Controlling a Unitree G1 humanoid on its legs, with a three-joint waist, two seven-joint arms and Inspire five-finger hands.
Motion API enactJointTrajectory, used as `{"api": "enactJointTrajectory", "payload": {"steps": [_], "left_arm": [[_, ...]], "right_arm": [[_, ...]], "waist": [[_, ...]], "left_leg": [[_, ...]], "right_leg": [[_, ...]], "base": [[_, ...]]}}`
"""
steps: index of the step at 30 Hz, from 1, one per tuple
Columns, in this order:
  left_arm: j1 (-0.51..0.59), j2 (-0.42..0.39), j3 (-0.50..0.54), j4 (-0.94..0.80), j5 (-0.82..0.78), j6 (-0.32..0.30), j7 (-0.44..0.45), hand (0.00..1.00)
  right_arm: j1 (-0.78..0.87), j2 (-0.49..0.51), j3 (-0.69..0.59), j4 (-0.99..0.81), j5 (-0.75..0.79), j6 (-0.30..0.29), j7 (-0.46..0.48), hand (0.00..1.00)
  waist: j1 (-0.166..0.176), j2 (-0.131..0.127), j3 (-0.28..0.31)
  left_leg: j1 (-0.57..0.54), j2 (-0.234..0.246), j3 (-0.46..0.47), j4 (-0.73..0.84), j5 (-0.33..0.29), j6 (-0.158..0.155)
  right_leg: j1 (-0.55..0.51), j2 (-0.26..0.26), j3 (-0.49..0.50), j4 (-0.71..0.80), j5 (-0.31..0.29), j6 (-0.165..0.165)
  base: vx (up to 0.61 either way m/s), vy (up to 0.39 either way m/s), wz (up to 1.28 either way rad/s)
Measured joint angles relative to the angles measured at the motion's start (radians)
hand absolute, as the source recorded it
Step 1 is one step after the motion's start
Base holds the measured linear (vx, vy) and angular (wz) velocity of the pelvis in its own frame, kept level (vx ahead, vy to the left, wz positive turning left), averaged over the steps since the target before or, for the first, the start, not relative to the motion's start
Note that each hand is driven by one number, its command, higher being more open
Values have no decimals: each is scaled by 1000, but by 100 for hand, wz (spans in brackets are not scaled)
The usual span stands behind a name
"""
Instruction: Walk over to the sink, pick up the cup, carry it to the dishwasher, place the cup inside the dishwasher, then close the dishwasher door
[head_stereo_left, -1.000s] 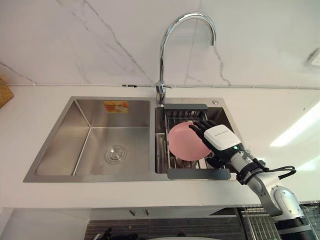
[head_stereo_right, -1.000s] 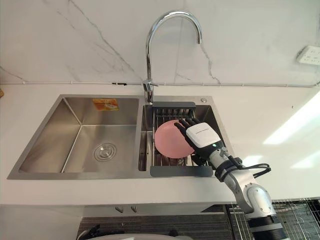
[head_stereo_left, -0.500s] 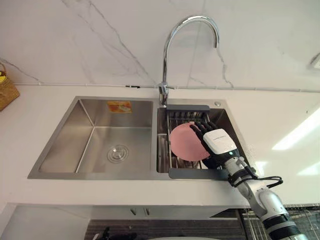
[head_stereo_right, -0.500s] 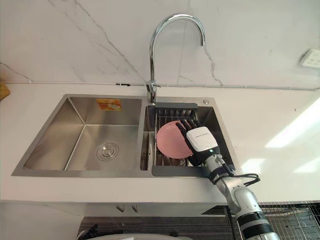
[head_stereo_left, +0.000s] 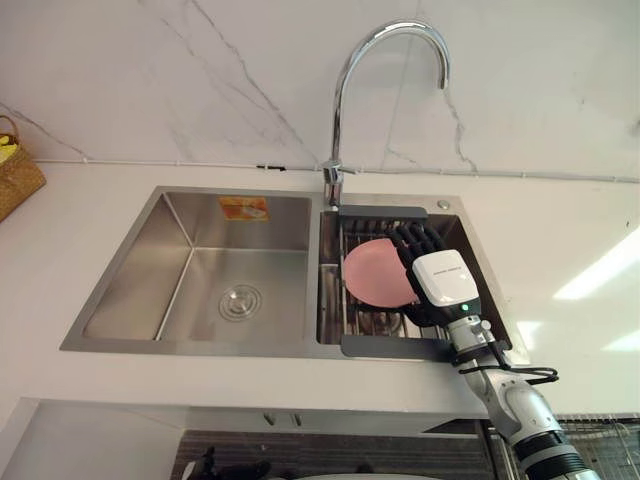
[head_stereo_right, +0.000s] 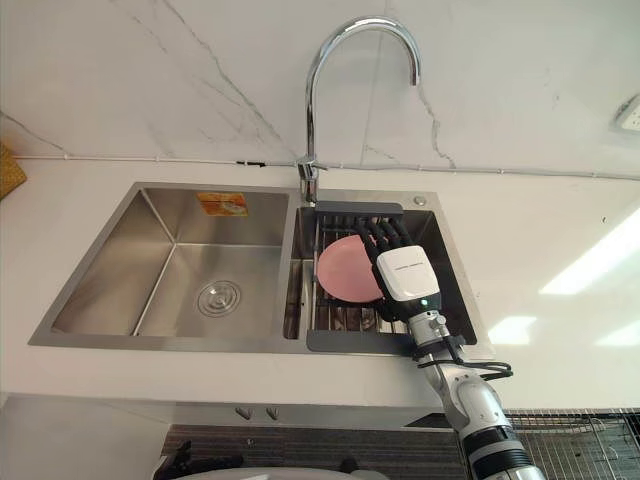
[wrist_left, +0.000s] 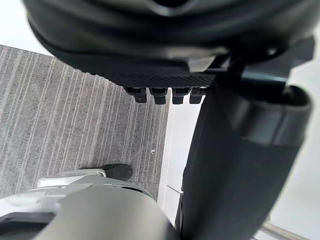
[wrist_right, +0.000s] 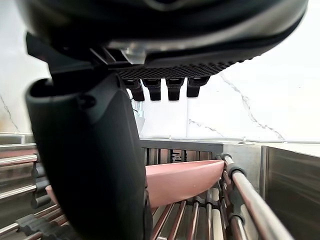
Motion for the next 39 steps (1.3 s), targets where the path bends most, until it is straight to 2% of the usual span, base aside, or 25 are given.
{"api": "enactJointTrajectory", "payload": {"steps": [7,15,19,24,30,35,36,38,39], "left_arm": [[0,-1,0,5,-9,0,12,100],[0,-5,1,8,-9,-7,19,100],[0,-26,21,8,-9,-20,36,100],[-1,-28,21,5,-9,-21,43,100],[-2,-28,21,-9,-9,-20,42,100],[-1,-29,21,-14,-9,-14,39,100],[-1,-29,21,-16,-9,-11,38,100],[-1,-29,21,-18,-9,-3,34,100],[0,-29,21,-23,-9,5,33,100]], "right_arm": [[-10,5,2,14,0,15,-4,0],[-18,1,1,22,2,7,-86,0],[-28,1,-29,-85,23,4,-177,0],[-91,-4,-86,-166,81,-23,-205,0],[-124,-5,-135,-222,141,-40,-183,0],[-124,-21,-136,-246,189,-73,-44,0],[-124,-22,-136,-246,204,-77,-19,100],[-124,-32,-136,-246,220,-79,61,100],[-124,-42,-136,-246,260,-80,152,100]], "waist": [[2,1,0],[3,9,5],[2,31,16],[3,32,16],[3,32,16],[3,32,16],[3,32,16],[3,32,16],[3,32,16]], "left_leg": [[9,-1,-5,-23,18,-1],[10,0,-4,-35,26,-2],[9,2,-4,-35,26,-2],[8,4,-4,-34,26,-2],[7,4,-2,-30,24,-2],[8,5,0,-28,24,-3],[8,5,0,-28,24,-3],[8,5,1,-27,23,-3],[8,5,2,-27,23,-2]], "right_leg": [[0,1,-4,-4,5,-2],[-1,0,0,-10,14,-1],[-1,0,2,-11,15,0],[-1,3,2,-13,15,0],[-1,1,4,-12,15,0],[-1,2,7,-9,15,0],[-1,2,7,-9,15,0],[-1,2,8,-9,15,0],[-1,2,9,-8,15,0]], "base": [[-43,-15,2],[-38,-9,-1],[-8,-3,0],[0,0,0],[-25,-5,-1],[-16,-5,-1],[0,0,0],[0,0,0],[0,0,0]]}}
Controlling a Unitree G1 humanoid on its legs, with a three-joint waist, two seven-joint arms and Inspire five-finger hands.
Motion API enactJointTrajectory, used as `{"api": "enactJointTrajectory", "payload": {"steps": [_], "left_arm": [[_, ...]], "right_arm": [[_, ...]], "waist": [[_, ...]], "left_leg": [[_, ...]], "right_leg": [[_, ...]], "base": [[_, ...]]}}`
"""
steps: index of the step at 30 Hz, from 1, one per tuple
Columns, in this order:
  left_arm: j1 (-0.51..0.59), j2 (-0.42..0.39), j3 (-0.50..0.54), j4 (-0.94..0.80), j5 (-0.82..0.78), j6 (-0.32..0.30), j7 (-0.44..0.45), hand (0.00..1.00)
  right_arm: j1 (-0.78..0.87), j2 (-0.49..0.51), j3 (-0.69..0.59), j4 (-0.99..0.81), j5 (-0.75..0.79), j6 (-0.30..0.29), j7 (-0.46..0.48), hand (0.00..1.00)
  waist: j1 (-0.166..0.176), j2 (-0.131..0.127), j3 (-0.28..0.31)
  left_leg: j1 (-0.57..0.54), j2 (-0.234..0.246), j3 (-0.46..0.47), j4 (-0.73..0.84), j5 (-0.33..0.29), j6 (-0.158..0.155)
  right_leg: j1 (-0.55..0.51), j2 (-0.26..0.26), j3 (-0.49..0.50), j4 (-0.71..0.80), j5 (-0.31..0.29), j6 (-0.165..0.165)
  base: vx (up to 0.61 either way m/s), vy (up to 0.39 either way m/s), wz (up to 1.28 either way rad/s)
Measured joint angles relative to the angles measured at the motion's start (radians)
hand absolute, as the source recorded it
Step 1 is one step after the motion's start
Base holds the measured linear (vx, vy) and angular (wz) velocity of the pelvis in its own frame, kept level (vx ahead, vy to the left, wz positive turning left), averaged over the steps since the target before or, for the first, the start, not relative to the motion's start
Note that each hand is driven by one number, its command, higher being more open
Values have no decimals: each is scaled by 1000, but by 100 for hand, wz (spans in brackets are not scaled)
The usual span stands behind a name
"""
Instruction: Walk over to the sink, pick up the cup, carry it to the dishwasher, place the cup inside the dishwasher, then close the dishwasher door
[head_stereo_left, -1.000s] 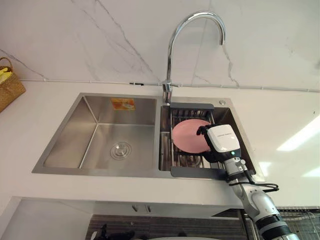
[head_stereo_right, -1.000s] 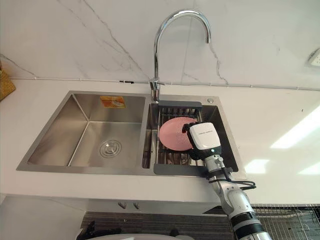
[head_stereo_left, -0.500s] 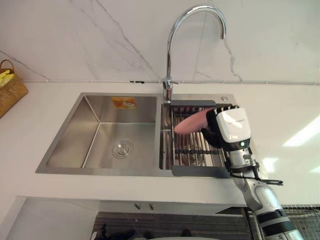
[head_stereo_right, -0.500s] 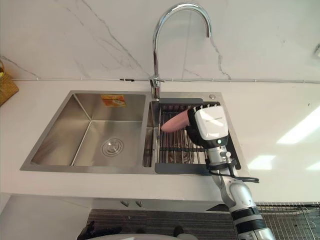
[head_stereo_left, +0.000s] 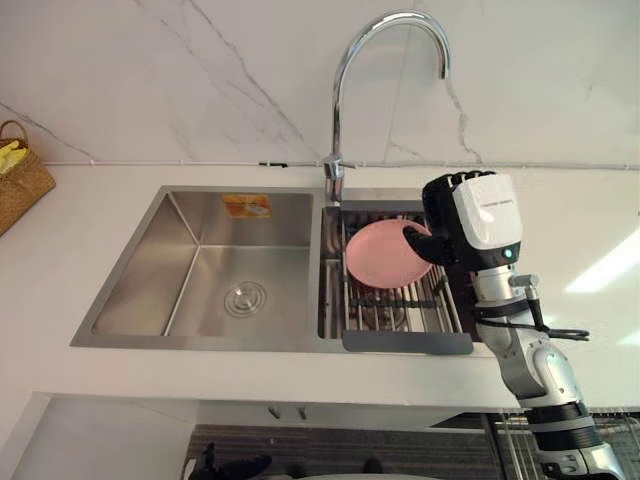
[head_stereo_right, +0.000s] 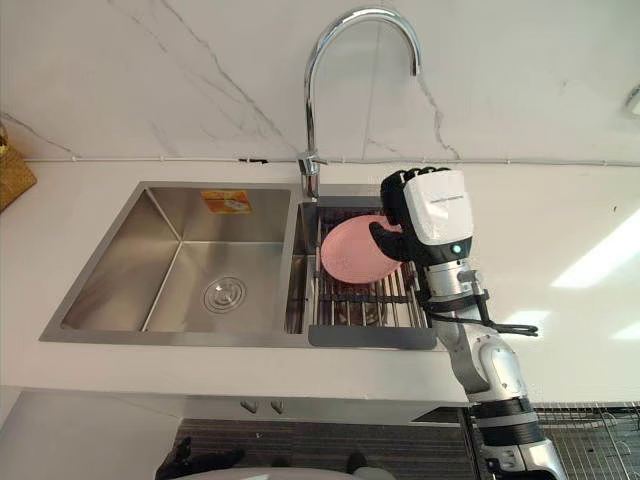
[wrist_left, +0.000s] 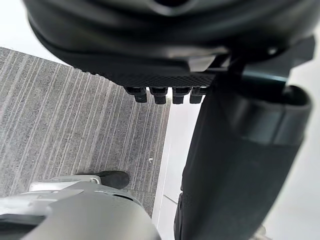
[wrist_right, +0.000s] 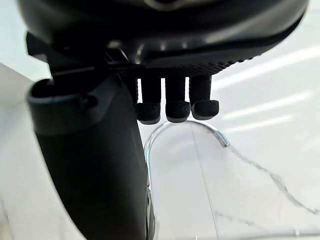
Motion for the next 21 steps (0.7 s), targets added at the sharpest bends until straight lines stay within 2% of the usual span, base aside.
{"api": "enactJointTrajectory", "payload": {"steps": [7,14,21], "left_arm": [[7,-4,27,-33,-1,17,-2,100],[11,-3,41,-62,-1,55,-11,100],[18,-3,40,-78,-2,82,-20,100]], "right_arm": [[1,-19,-5,-52,68,8,134,100],[33,-32,-104,-243,68,-66,237,100],[92,-32,-108,-264,53,-119,281,100]], "waist": [[-3,0,0],[-8,-2,-1],[-13,-6,-4]], "left_leg": [[1,3,9,7,-7,2],[7,5,22,8,-12,2],[15,5,38,7,-14,2]], "right_leg": [[0,-2,11,1,0,0],[-1,-1,23,1,0,0],[-2,0,39,6,0,0]], "base": [[0,0,-4],[-16,-5,-5],[-35,-6,-7]]}}
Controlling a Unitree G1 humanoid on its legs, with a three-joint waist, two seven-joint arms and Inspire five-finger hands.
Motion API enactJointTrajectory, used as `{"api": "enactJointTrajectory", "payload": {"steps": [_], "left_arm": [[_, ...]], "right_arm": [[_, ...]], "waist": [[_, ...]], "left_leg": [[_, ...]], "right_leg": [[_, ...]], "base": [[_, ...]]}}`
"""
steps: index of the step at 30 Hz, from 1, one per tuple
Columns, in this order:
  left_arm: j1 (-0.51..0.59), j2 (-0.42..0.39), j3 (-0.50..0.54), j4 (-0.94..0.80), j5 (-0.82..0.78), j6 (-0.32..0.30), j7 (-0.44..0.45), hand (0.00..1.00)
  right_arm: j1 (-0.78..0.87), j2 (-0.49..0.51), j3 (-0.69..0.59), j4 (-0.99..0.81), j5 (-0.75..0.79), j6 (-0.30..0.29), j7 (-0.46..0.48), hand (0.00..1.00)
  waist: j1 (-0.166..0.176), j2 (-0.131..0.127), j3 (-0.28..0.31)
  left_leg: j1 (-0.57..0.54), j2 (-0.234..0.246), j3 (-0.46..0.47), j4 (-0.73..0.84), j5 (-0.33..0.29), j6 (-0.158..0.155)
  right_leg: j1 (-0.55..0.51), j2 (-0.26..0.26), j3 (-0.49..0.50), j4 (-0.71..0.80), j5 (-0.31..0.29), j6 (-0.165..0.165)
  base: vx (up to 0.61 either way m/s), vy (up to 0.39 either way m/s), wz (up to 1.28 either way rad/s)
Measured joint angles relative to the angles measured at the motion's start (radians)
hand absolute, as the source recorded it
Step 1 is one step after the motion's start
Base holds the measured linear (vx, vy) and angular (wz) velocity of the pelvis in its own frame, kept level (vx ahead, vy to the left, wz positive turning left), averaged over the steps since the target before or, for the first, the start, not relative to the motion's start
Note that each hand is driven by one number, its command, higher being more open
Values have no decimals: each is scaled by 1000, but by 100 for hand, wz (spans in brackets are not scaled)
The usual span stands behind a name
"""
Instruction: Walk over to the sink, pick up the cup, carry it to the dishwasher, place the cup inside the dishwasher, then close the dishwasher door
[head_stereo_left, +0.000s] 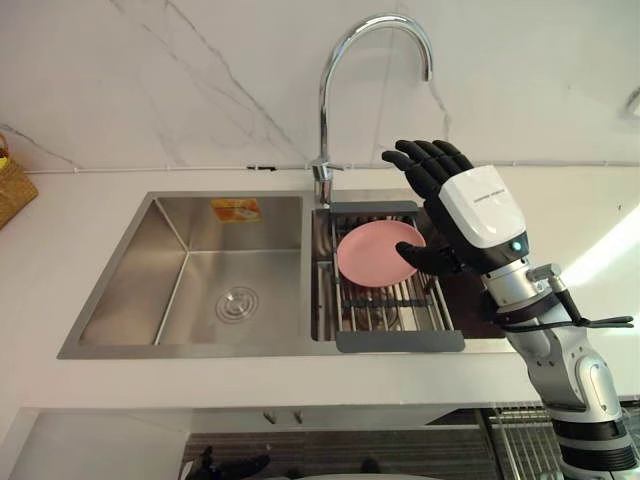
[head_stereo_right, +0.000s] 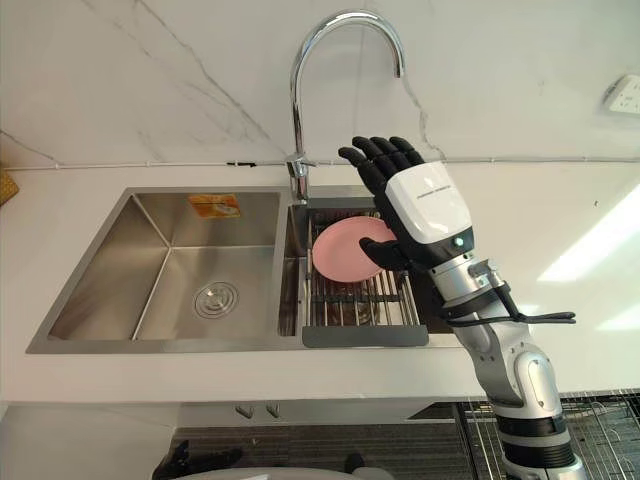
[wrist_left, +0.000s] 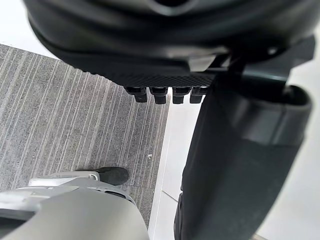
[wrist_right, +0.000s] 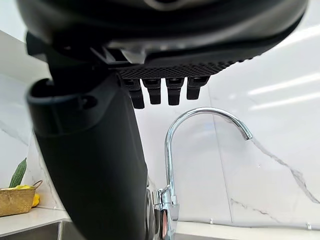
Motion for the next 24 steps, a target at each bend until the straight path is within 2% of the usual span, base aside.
{"api": "enactJointTrajectory", "payload": {"steps": [4,9,16,24], "left_arm": [[-1,0,-2,-22,-2,8,-1,100],[-1,4,-5,-22,-2,13,-3,100],[-3,21,-18,-22,-2,13,-1,100],[-1,25,-23,-19,-2,11,0,100]], "right_arm": [[17,0,3,-1,-48,6,38,100],[39,0,30,41,-156,58,51,100],[47,0,82,182,-193,126,50,100],[48,1,163,289,-199,165,28,100]], "waist": [[1,-1,-2],[0,-3,-5],[3,-9,-8],[12,-10,-9]], "left_leg": [[1,0,2,-1,0,0],[-3,-1,0,-2,0,0],[-14,-4,-18,5,0,0],[-15,-7,-27,6,1,1]], "right_leg": [[0,0,2,1,0,0],[-3,0,-2,1,0,0],[-3,-1,-20,1,-1,1],[-3,-3,-33,0,-2,3]], "base": [[-17,-4,-1],[-3,-3,1],[-19,-13,7],[-31,-10,4]]}}
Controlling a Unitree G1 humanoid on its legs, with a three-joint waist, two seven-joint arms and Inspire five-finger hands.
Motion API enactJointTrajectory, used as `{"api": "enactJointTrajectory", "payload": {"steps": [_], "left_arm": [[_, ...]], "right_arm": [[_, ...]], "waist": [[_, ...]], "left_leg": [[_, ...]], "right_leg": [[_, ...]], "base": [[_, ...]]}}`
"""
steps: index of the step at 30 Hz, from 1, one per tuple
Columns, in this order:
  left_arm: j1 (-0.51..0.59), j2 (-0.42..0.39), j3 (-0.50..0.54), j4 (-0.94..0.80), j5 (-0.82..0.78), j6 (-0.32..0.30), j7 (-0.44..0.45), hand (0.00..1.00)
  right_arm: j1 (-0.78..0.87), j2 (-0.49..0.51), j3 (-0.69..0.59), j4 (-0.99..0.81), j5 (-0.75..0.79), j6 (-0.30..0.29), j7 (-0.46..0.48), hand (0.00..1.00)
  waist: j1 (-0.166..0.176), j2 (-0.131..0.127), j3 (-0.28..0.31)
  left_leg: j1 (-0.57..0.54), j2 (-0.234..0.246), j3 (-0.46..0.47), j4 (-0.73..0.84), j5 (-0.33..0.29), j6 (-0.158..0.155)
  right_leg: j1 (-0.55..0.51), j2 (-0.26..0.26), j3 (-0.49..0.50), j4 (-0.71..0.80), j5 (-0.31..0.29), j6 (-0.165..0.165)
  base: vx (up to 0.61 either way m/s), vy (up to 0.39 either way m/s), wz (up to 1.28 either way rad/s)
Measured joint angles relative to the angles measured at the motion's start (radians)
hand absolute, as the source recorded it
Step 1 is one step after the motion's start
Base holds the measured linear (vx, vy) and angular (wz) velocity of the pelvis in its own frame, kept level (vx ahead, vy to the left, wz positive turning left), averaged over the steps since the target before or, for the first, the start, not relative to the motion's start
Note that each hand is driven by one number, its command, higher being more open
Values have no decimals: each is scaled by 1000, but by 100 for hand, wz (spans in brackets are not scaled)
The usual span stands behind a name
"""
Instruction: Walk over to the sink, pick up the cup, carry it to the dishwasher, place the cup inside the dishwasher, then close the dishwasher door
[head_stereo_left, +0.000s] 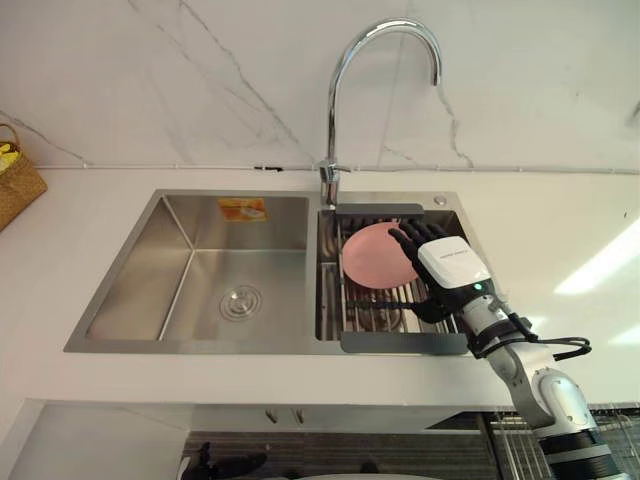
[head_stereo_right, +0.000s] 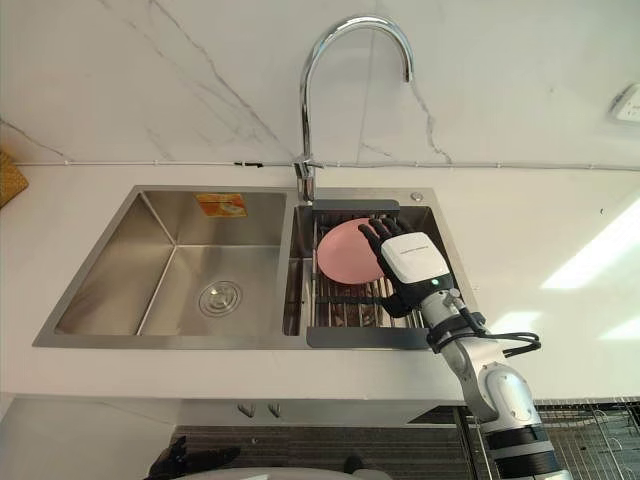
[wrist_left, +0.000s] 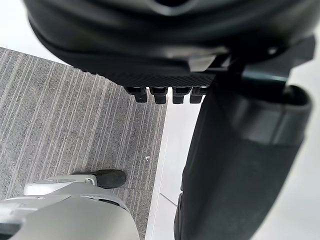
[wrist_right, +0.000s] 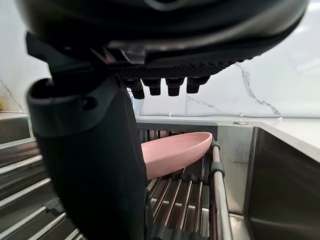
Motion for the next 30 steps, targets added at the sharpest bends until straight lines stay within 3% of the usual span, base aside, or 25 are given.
{"api": "enactJointTrajectory", "payload": {"steps": [6,17,18,30], "left_arm": [[0,0,0,4,0,-6,2,100],[0,-1,0,41,-20,-32,30,100],[1,-2,0,42,-20,-33,32,100],[-4,-7,1,76,-21,-63,41,100]], "right_arm": [[-12,2,42,84,-35,10,-67,100],[-41,36,85,218,-151,27,-307,100],[-47,39,91,229,-154,33,-330,0],[-176,43,147,380,-234,107,-372,0]], "waist": [[1,-1,0],[11,-13,-7],[13,-13,-7],[28,-18,-8]], "left_leg": [[-4,-5,-20,0,4,4],[-6,-10,-55,-23,30,4],[-6,-11,-56,-23,31,4],[-5,-17,-72,-40,49,7]], "right_leg": [[7,-5,-20,-3,-1,1],[9,-9,-53,-5,-1,1],[9,-10,-54,-5,-1,1],[10,-16,-71,-6,3,5]], "base": [[-25,-9,10],[-46,-17,10],[-44,-11,3],[-35,-4,5]]}}
